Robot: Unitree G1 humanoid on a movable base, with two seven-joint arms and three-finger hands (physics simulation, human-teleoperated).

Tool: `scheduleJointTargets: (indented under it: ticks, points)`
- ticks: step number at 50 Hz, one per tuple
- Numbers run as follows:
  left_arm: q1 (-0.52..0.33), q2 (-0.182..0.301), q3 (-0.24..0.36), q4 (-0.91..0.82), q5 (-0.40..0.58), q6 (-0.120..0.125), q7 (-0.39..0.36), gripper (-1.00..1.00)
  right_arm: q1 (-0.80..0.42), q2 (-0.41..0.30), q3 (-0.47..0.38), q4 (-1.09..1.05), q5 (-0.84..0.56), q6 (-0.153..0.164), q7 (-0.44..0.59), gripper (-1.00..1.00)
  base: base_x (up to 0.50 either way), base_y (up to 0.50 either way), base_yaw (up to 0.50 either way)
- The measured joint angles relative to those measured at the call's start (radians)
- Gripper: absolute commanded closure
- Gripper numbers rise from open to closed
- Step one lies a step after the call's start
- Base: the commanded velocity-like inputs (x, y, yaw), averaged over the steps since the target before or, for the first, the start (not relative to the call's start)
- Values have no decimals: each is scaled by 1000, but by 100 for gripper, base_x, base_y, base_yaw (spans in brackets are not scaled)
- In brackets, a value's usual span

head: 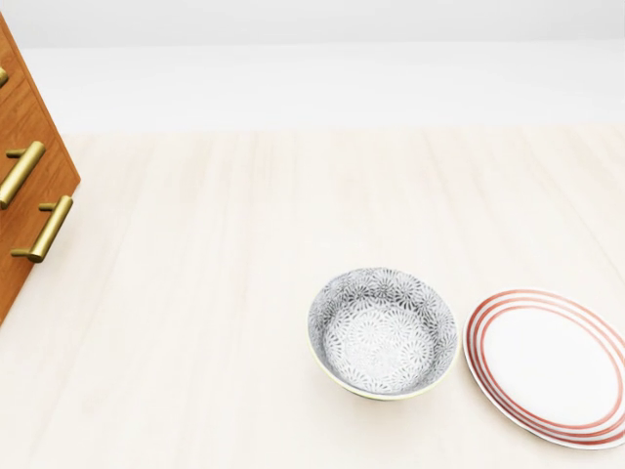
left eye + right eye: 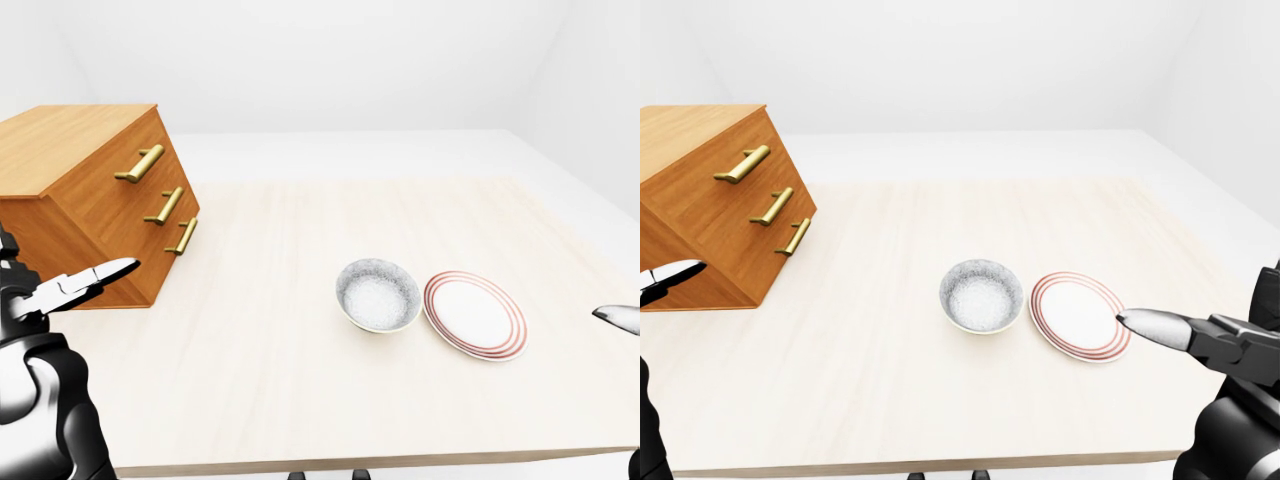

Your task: Put the bowl on top of the cabinet.

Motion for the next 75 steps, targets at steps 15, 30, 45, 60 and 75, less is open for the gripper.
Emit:
scheduleJointTargets:
  ticks: [15, 30, 45, 60, 75]
  points:
    - [2, 3, 3, 1, -9, 0, 2, -100, 7, 5, 8, -4, -21, 0, 11, -100, 0, 1, 0]
    - [6, 2, 4, -2, -11, 0, 2, -100, 8, 10, 12, -1, -41, 0, 24, -100, 0, 20, 0]
    - [7, 1, 5, -7, -11, 0, 2, -100, 7, 13, 14, 0, -48, 0, 30, -100, 0, 23, 0]
    - [7, 0, 3, -3, -8, 0, 1, -100, 7, 15, 17, -2, -51, 0, 31, -100, 0, 23, 0]
    - [5, 2, 3, -2, -9, 0, 2, -100, 6, 15, 16, -2, -46, 0, 31, -100, 0, 23, 0]
